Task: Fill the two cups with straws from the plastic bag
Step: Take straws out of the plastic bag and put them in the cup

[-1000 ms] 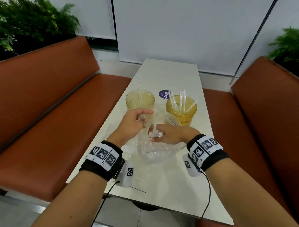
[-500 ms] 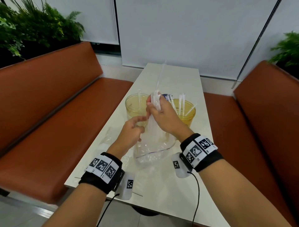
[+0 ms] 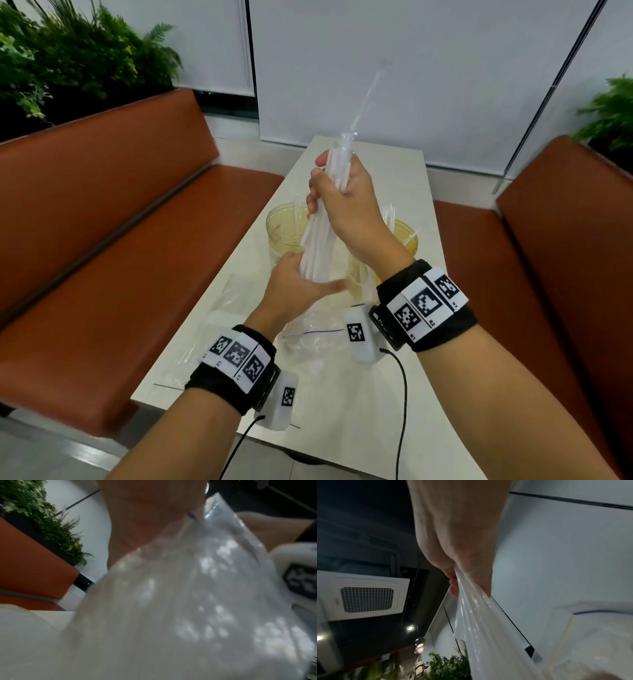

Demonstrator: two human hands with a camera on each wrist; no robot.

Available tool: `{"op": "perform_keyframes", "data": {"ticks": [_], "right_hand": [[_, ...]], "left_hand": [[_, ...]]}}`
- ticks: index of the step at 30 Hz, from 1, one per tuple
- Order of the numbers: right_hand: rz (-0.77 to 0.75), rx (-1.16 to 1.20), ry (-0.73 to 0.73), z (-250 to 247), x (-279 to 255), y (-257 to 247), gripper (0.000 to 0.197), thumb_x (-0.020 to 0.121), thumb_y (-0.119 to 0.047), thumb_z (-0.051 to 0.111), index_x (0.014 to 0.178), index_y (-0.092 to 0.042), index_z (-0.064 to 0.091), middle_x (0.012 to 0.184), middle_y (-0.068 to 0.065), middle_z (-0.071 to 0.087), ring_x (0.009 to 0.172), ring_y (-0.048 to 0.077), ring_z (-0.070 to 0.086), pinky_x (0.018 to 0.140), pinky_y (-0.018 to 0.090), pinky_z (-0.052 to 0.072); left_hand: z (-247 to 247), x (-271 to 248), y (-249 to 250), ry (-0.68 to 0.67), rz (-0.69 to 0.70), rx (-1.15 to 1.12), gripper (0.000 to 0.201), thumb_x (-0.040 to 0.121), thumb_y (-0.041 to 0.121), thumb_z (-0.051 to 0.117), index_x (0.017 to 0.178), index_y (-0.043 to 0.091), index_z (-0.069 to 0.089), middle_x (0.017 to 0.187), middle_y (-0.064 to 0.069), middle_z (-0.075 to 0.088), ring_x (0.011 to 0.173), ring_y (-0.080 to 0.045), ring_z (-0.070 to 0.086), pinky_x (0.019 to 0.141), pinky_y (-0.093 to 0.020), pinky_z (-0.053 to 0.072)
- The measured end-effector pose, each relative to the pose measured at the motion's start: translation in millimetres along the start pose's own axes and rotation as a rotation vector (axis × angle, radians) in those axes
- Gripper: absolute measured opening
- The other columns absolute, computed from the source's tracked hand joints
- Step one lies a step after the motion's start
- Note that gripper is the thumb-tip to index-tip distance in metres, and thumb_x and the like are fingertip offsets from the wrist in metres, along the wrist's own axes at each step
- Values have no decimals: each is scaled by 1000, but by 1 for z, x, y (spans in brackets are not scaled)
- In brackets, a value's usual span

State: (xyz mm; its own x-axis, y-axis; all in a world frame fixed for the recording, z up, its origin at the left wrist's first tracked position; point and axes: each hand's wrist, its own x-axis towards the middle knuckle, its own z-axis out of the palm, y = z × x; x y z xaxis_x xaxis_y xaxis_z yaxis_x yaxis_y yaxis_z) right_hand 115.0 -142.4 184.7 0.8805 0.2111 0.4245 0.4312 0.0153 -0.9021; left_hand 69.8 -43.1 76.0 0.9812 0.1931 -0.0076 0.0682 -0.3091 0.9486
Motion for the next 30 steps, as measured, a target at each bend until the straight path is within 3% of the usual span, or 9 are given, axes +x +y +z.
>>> {"op": "perform_keyframes", "data": {"ticks": [4, 7, 12, 14, 16, 19, 24, 27, 30], "right_hand": [[34, 49, 49, 4, -2, -4, 3, 99, -16, 61, 101, -14, 58, 66, 3, 53, 56, 20, 53, 60, 36, 53], [114, 45, -21, 4, -10, 5, 26, 96, -32, 68, 84, -14, 56, 59, 2, 53, 54, 22, 52, 59, 33, 52], [151, 47, -117, 2, -20, 22, 27, 94, -26, 72, 81, -6, 59, 64, 13, 57, 60, 25, 57, 67, 35, 56], [175, 82, -119, 3, -25, 31, 26, 94, -21, 71, 78, -7, 57, 63, 14, 53, 59, 24, 53, 63, 33, 54], [207, 142, -102, 5, -28, 36, 25, 96, -21, 70, 80, -9, 54, 61, 11, 49, 56, 23, 50, 58, 32, 51], [209, 190, -68, 6, -26, 34, 23, 99, -24, 66, 86, -10, 52, 58, 5, 46, 51, 21, 47, 52, 29, 48], [83, 194, -14, -7, -2, -1, 21, 101, -28, 61, 87, -16, 52, 57, 2, 47, 46, 22, 50, 52, 32, 49], [-8, 267, 67, -27, 24, -32, 25, 102, -28, 59, 83, -16, 50, 55, -2, 45, 45, 18, 46, 52, 32, 47], [-92, 329, 165, -51, 46, -51, 25, 103, -27, 58, 82, -17, 48, 54, -2, 42, 46, 17, 43, 52, 32, 48]], "left_hand": [[8, 6, -2, 34, 41, -33, 39, 78, 41, 84, 94, 9, 68, 81, -5, 63, 64, -16, 57, 56, -25, 44], [11, 5, -3, 6, 54, -35, 35, 83, 35, 80, 95, 4, 68, 71, -4, 63, 56, -15, 53, 52, -24, 41], [11, 3, 0, -43, 1, -181, 27, 88, 27, 77, 99, 4, 68, 76, -10, 62, 66, -20, 57, 59, -33, 45], [8, 3, 4, -66, 2, -213, 10, 86, 18, 77, 94, 14, 72, 79, -9, 70, 70, -16, 64, 63, -29, 49], [6, 2, 5, -77, -27, -237, 12, 83, 14, 80, 90, 20, 72, 81, -10, 74, 72, -16, 66, 67, -30, 50], [5, 0, 2, -72, -37, -231, 18, 75, 14, 87, 86, 16, 73, 75, -1, 72, 69, -14, 65, 63, -24, 49], [-1, 0, 2, -103, 7, -70, 49, 62, 29, 96, 105, 21, 72, 93, 8, 73, 78, -5, 64, 66, -14, 46], [-6, 1, -3, -92, 5, -84, 43, 69, 22, 92, 107, 18, 74, 94, 15, 64, 83, 4, 58, 69, -6, 39], [-9, 3, -8, -89, 10, -89, 38, 71, 20, 91, 106, 19, 75, 105, 11, 64, 105, -4, 60, 75, -8, 39]]}}
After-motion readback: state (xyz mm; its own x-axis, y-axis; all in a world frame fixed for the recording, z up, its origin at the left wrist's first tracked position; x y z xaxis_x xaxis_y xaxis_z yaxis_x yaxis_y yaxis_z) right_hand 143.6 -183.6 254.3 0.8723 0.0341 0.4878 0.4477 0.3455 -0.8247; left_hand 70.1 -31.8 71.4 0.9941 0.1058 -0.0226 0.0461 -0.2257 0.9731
